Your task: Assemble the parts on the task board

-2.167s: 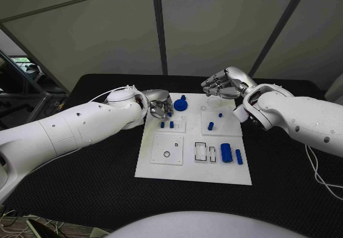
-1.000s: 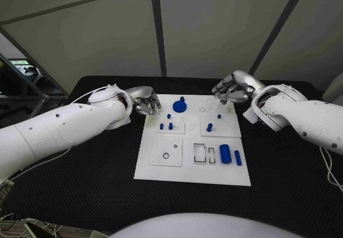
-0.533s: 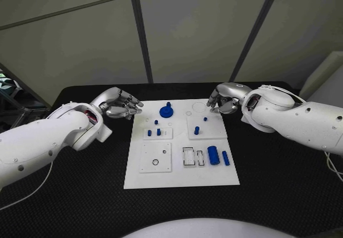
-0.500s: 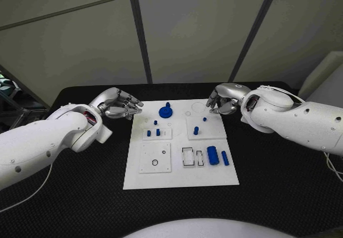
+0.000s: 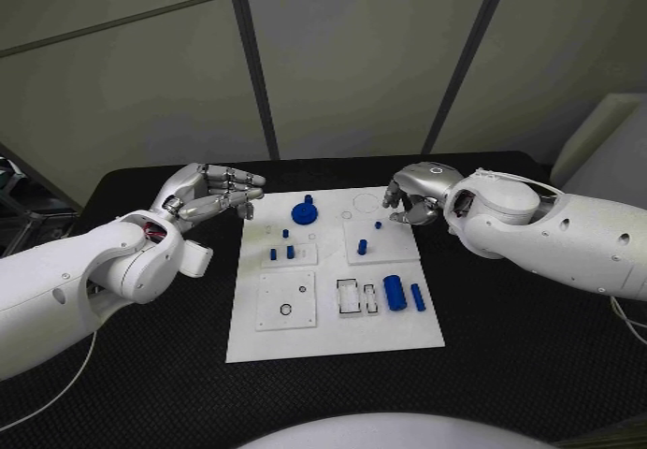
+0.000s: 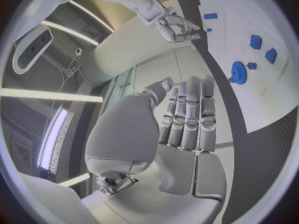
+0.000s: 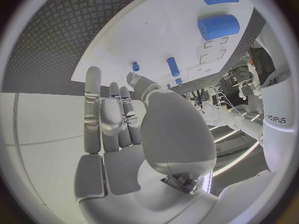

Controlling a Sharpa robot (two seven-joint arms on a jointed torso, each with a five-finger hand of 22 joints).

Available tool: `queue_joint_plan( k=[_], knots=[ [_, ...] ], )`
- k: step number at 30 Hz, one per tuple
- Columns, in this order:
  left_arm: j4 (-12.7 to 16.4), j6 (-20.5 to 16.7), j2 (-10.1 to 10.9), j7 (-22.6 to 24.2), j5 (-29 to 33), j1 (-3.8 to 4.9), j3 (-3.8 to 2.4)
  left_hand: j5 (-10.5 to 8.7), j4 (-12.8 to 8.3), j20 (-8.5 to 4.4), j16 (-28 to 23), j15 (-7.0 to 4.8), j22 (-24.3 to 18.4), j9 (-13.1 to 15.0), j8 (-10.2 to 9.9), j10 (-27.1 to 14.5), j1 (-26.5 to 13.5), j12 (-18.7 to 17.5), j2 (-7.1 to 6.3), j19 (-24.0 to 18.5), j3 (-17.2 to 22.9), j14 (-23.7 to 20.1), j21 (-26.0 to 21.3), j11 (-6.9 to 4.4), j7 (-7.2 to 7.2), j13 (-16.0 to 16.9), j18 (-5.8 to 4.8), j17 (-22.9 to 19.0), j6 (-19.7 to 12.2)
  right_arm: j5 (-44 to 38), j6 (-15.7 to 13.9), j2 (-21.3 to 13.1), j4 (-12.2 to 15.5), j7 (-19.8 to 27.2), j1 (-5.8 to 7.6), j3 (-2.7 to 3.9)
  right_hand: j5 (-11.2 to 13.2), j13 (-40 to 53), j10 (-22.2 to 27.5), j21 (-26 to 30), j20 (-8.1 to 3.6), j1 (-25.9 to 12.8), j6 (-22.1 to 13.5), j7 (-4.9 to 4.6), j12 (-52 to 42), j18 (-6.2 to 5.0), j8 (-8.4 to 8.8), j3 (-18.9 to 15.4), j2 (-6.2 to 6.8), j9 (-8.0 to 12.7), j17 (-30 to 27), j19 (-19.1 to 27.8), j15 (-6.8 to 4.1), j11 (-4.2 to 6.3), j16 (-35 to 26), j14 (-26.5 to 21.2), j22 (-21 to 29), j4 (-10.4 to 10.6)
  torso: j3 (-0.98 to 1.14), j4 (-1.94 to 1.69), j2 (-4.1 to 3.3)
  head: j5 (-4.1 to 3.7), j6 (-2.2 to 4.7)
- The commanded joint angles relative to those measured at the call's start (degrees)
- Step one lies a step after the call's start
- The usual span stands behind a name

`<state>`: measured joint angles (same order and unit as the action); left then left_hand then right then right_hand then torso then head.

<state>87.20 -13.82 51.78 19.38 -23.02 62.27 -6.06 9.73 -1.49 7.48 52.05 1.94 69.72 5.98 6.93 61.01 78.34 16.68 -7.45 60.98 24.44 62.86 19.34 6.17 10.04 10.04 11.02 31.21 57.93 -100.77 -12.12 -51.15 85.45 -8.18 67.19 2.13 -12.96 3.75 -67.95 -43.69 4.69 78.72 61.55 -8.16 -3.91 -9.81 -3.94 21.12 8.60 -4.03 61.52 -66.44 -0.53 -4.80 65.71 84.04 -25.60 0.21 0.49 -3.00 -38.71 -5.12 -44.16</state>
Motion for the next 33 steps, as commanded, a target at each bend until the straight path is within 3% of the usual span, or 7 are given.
queue_joint_plan(
  k=[1, 7, 22, 33],
  knots=[
    [0.33, 1.22, 0.04, 3.75, 4.63, 0.02, -0.04, -0.25, 0.11, 0.2, -0.34, 0.08, -0.16, -0.13, -0.41, -0.64, -0.05, -0.42, 0.18, -0.4, -0.33, -0.54, -0.31, 0.11, -0.02, -0.09, -0.65, -0.13, -0.48, -2.07, 0.68, 0.37, 0.48, -0.51, -0.24, -0.02, -0.34, -0.06, 0.27, -0.25, 0.17, 0.11, -0.2, 0.0, -0.07, -0.65, 0.06, 0.3, 0.49, -0.05, 0.08, 0.45, 0.43, 0.06, 0.44, 2.93, -0.1, 0.03, 0.0, 0.01, -0.01, -0.16, -0.19],
    [0.61, 1.14, 0.0, 4.21, 4.98, -0.03, -0.04, -0.24, 0.06, 0.23, -0.45, 0.12, -0.27, -0.17, -0.42, -0.8, 0.09, -0.47, 0.26, -0.42, -0.36, -0.59, -0.42, 0.18, 0.06, -0.13, -0.65, -0.2, -0.54, -2.08, 1.83, 1.15, 0.2, -0.37, -0.6, -0.23, -0.49, -0.09, 0.49, -0.76, 0.2, 0.24, -0.37, -0.16, -0.01, -0.65, 0.13, 0.6, 0.73, -0.03, 0.36, 0.72, 0.47, -0.04, 0.92, 2.74, -0.5, -0.05, -0.09, -0.09, -0.04, -0.22, -0.27],
    [0.77, 1.4, -0.3, 3.58, 4.7, -0.04, -0.04, -0.23, -0.39, 0.45, -0.78, 0.55, -0.64, -0.55, -0.77, -1.84, 0.95, -0.53, 0.5, -0.3, -0.61, -0.73, -0.76, 0.87, 1.05, -0.32, -0.7, -0.48, -1.68, -1.76, 2.78, 3.78, -2.23, -0.1, -0.95, -0.54, -0.6, -0.05, 0.37, -1.51, 0.28, 0.51, -0.42, -0.46, -0.12, -0.64, 0.11, 1.2, 0.72, -0.04, 0.93, 1.06, 0.48, -0.15, 1.74, 2.56, -1.08, -0.16, 0.02, -0.02, 0.0, -0.23, -0.52],
    [0.86, 1.56, -0.47, 2.94, 3.17, -0.04, -0.03, -0.24, -0.72, 0.54, -0.91, 0.76, -0.67, -0.73, -0.81, -2.7, 1.47, -0.53, 0.64, -0.22, -0.79, -0.85, -0.77, 1.25, 1.51, -0.47, -0.73, -0.63, -2.36, -0.98, 4.42, 5.31, -3.66, 0.21, -1.53, -0.55, -0.68, 0.17, -1.11, -2.58, 0.29, 0.82, 0.73, -0.46, -0.79, -0.7, -0.43, 2.11, 0.17, -0.32, 1.48, 1.61, 0.29, 0.11, 2.67, 2.31, -1.91, -0.2, 0.05, 0.09, 0.01, -0.03, -1.13]
  ],
)
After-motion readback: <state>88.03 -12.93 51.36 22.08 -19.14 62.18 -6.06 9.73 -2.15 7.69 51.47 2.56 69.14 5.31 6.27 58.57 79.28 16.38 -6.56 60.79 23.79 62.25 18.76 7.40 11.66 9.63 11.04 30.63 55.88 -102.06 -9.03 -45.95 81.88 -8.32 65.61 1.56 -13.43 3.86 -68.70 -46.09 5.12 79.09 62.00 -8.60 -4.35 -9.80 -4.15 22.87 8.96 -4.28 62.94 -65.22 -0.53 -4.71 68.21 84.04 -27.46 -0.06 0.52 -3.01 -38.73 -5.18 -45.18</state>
